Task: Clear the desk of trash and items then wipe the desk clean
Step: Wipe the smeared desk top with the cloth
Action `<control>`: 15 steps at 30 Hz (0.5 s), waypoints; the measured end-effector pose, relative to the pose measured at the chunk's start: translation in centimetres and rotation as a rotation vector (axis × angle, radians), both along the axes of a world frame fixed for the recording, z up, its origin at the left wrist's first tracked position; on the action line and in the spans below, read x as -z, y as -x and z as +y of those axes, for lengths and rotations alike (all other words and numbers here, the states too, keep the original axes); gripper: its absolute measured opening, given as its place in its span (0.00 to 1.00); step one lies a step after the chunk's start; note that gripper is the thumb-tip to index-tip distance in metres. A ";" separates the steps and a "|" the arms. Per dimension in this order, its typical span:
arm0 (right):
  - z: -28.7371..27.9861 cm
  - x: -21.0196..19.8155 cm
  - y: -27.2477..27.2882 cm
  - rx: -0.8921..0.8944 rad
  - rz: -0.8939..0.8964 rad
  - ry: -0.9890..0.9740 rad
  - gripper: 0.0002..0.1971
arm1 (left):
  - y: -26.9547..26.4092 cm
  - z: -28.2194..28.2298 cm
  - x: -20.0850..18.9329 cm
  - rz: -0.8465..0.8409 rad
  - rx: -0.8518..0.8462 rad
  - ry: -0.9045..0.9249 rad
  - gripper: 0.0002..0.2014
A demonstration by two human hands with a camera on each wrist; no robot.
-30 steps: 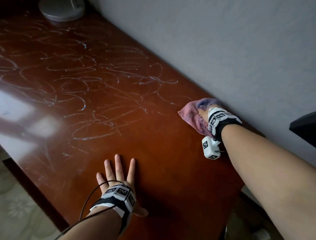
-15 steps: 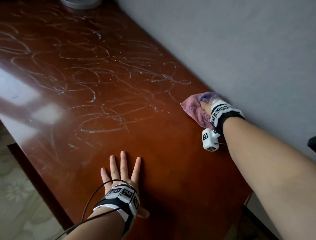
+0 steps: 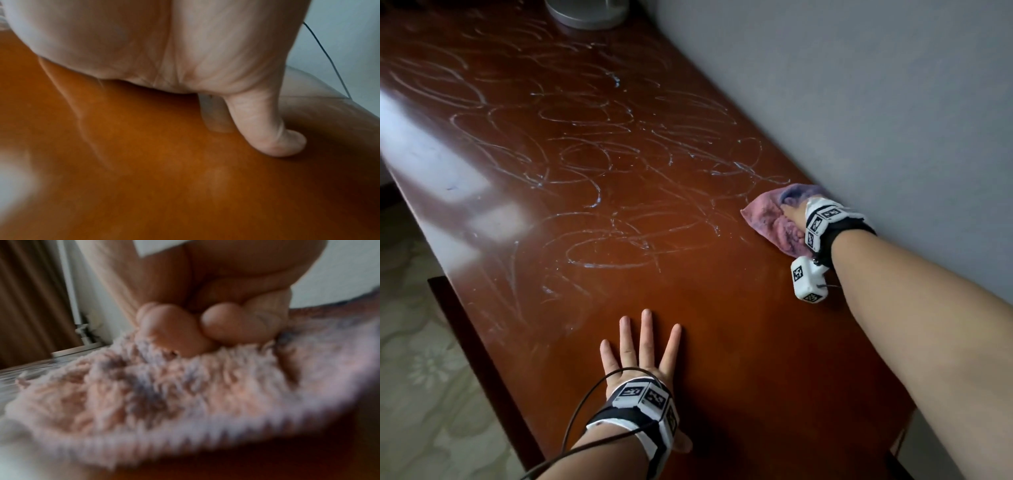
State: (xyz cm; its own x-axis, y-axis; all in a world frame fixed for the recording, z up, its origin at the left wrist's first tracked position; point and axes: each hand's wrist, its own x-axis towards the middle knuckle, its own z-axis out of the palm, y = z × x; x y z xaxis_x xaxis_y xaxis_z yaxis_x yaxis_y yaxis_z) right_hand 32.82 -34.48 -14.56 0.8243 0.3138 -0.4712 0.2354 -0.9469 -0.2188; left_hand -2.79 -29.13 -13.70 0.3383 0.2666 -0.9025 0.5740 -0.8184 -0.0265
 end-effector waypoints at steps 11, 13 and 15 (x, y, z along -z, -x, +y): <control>-1.6 -0.6 -0.3 0.051 -0.021 -0.033 0.25 | 0.2 0.1 0.4 -0.032 -0.002 0.008 0.74; 0.3 -0.3 1.9 -0.024 0.000 -0.011 0.25 | 0.2 0.0 0.4 -0.042 -0.005 0.011 0.74; 1.2 0.0 5.0 -0.156 0.028 0.119 0.26 | 0.3 0.0 0.3 -0.049 -0.007 0.008 0.74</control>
